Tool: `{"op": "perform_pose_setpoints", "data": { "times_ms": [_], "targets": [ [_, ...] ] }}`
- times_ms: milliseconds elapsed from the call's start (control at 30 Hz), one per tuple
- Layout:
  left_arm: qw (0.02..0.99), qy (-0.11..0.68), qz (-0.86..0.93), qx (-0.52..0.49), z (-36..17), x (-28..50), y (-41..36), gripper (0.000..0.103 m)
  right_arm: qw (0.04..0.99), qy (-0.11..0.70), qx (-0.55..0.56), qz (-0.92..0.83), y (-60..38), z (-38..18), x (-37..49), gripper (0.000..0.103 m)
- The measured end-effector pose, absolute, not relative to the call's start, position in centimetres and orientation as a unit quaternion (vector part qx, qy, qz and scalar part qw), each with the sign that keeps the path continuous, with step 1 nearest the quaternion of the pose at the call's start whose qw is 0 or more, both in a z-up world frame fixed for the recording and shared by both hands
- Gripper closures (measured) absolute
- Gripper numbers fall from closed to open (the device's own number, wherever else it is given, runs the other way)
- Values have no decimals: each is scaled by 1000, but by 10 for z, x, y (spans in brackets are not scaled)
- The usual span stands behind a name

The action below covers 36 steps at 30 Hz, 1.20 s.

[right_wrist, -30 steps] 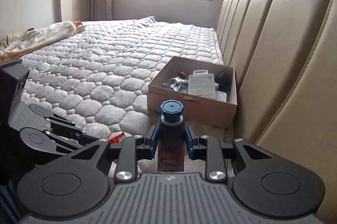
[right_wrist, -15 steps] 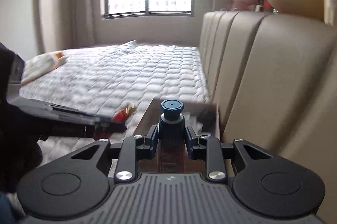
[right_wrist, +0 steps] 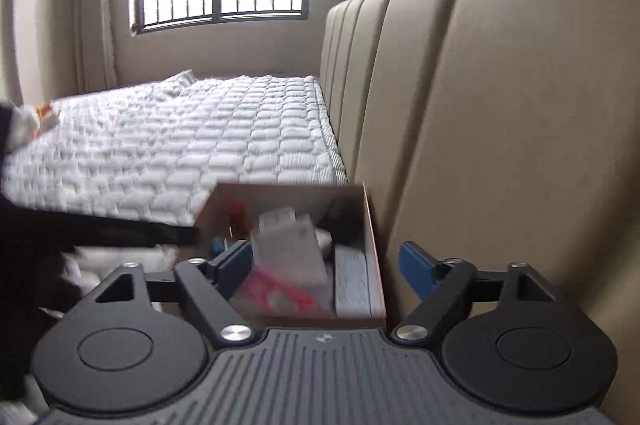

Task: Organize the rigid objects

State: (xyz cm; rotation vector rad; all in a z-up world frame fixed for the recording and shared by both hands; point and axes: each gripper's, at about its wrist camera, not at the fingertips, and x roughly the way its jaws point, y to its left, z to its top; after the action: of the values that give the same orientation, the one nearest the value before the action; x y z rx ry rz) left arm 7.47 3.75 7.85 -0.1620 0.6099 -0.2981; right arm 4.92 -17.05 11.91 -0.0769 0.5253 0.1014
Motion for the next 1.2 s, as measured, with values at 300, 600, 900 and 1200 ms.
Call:
{"op": "perform_pose_setpoints", "data": {
  "times_ms": [300,600,900,1200],
  "targets": [
    [934,332,-113,-65,10,29,19,76,942,331,-22,40,-167,32,50,17],
    [942,323,-92,-27,-1,18,8,76,936,345,-61,29,-156,-5,53,10],
    [944,318,-85,-7,-4,10,-3,76,947,315,-49,26,-158,-12,44,6],
    [943,320,-87,-16,-5,12,1,75,950,308,-54,28,-157,-13,39,5]
  ]
}}
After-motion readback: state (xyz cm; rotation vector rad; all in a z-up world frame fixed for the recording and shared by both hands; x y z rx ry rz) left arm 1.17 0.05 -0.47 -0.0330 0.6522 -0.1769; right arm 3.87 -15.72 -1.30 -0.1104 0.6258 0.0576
